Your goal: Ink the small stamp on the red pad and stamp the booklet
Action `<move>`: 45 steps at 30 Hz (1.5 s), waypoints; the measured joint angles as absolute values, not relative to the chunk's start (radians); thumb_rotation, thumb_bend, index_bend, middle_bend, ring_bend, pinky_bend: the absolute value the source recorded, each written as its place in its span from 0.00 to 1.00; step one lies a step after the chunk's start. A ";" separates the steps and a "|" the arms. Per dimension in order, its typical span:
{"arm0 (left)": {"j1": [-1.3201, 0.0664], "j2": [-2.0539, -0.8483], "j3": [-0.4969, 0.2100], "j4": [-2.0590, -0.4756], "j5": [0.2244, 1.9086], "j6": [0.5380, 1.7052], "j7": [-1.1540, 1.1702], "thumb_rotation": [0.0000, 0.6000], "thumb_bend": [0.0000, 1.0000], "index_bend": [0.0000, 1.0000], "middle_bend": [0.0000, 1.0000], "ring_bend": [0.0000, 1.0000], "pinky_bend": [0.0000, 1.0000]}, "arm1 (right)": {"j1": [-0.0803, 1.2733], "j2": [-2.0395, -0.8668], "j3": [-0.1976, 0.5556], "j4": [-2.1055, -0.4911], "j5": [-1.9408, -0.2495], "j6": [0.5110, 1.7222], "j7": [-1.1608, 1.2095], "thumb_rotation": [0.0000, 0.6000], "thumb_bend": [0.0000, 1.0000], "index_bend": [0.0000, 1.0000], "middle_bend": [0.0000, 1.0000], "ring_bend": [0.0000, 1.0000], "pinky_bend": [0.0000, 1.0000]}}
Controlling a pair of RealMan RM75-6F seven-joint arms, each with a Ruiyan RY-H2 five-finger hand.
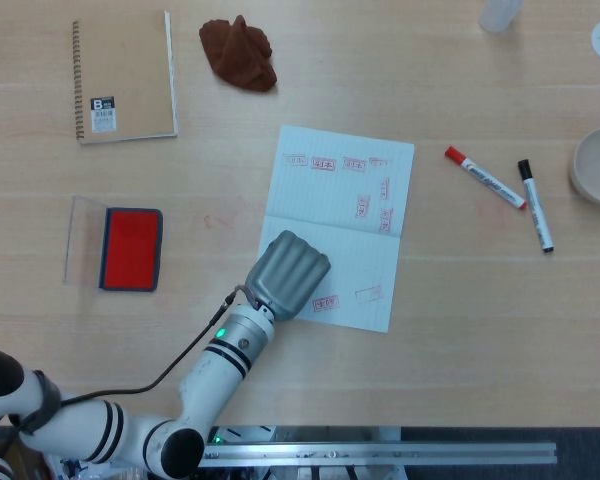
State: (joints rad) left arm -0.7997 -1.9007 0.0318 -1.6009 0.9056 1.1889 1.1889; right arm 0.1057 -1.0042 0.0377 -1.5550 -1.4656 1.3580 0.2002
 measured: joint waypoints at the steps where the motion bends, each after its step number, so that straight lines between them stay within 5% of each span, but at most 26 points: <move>1: -0.799 -1.903 0.032 -1.599 0.906 1.189 1.189 1.00 0.29 0.59 1.00 1.00 1.00 | 0.105 -1.004 0.038 -1.554 -1.466 1.359 0.201 1.00 0.15 0.34 0.40 0.29 0.36; 45: -0.790 -1.906 0.014 -1.596 0.902 1.191 1.220 1.00 0.29 0.59 1.00 1.00 1.00 | 0.091 -1.010 0.041 -1.528 -1.467 1.372 0.231 1.00 0.15 0.34 0.40 0.29 0.36</move>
State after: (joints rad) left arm -0.7899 -1.9060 0.0138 -1.5961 0.9020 1.1906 1.2196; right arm 0.0915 -1.0098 0.0414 -1.5284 -1.4667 1.3715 0.2306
